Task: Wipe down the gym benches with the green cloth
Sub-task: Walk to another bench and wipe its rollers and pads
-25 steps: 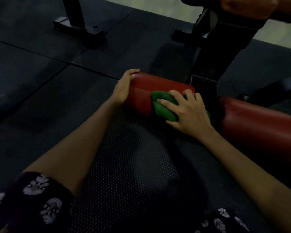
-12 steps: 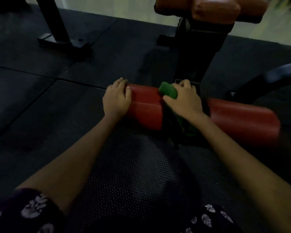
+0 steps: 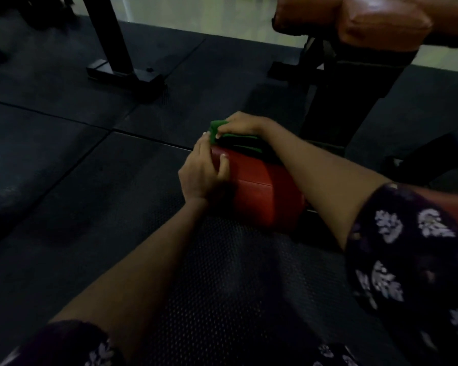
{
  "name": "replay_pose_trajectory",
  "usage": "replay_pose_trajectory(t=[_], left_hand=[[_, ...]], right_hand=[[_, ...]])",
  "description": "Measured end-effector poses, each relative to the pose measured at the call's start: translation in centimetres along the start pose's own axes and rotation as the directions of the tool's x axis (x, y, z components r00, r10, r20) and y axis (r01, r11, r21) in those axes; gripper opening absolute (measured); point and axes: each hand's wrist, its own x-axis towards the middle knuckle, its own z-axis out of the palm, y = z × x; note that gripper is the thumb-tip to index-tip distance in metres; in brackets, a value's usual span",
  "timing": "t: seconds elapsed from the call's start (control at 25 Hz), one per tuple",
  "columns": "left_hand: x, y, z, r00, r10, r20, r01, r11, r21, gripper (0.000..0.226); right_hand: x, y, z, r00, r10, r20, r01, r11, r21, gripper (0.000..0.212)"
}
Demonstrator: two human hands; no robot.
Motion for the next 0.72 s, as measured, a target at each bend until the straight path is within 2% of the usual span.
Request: replay_pose_trajectory(t=[0.08, 0.24, 0.32, 0.36, 0.44, 0.48, 0.56, 0.64, 0.72], left_hand=[[0.1, 0.0, -0.1, 1.000, -0.018, -0.009, 0.018, 1.000, 0.002, 0.086], [-0.2, -0.1, -0.1, 1.000, 0.001, 0.011, -0.001, 1.000, 0.028, 0.074], [0.2, -0.5, -0.1, 0.999, -0.008, 0.046, 0.007, 1.000, 0.014, 0.065], [0.5, -0.6, -0.2, 0.998, -0.015, 0.068, 0.016, 1.000, -0.018, 0.061], [0.8, -0.6, -0.1, 0.994, -0.012, 0.109, 0.023, 0.995, -0.094, 0.056], [1.0, -0.5, -0.1, 0.992, -0.004, 0.124, 0.019, 0.993, -0.119, 0.055], [1.5, -0.5, -0.2, 0.988, 0.030, 0.153, -0.006, 0.988, -0.154, 0.054], [2.0, -1.1, -0.5, 0.978, 0.080, 0.195, -0.047, 0.984, -0.171, 0.049], [2.4, -1.7, -0.8, 0.956, 0.134, 0.263, -0.085, 0.978, -0.190, 0.038]], right_hand=[[0.4, 0.3, 0.0, 0.997, 0.044, 0.058, -0.045, 0.999, 0.013, 0.041], [-3.9, 3.6, -1.5, 0.994, 0.073, 0.080, -0.074, 0.997, 0.009, 0.028], [-7.2, 4.4, -1.6, 0.997, 0.070, -0.043, -0.069, 0.997, 0.033, 0.025], [-8.6, 4.9, -1.1, 0.988, 0.043, -0.148, -0.047, 0.999, -0.019, 0.025], [-11.8, 6.1, 0.7, 0.921, -0.118, -0.371, 0.006, 0.958, -0.288, 0.043], [-13.5, 6.8, 1.9, 0.856, -0.258, -0.447, 0.050, 0.904, -0.426, 0.054], [-16.5, 8.1, 4.6, 0.711, -0.525, -0.468, 0.118, 0.745, -0.656, 0.062], [-18.3, 9.8, 7.8, 0.614, -0.718, -0.328, 0.107, 0.487, -0.867, 0.062], [-19.0, 11.7, 9.9, 0.547, -0.825, -0.142, 0.079, 0.220, -0.972, 0.053]])
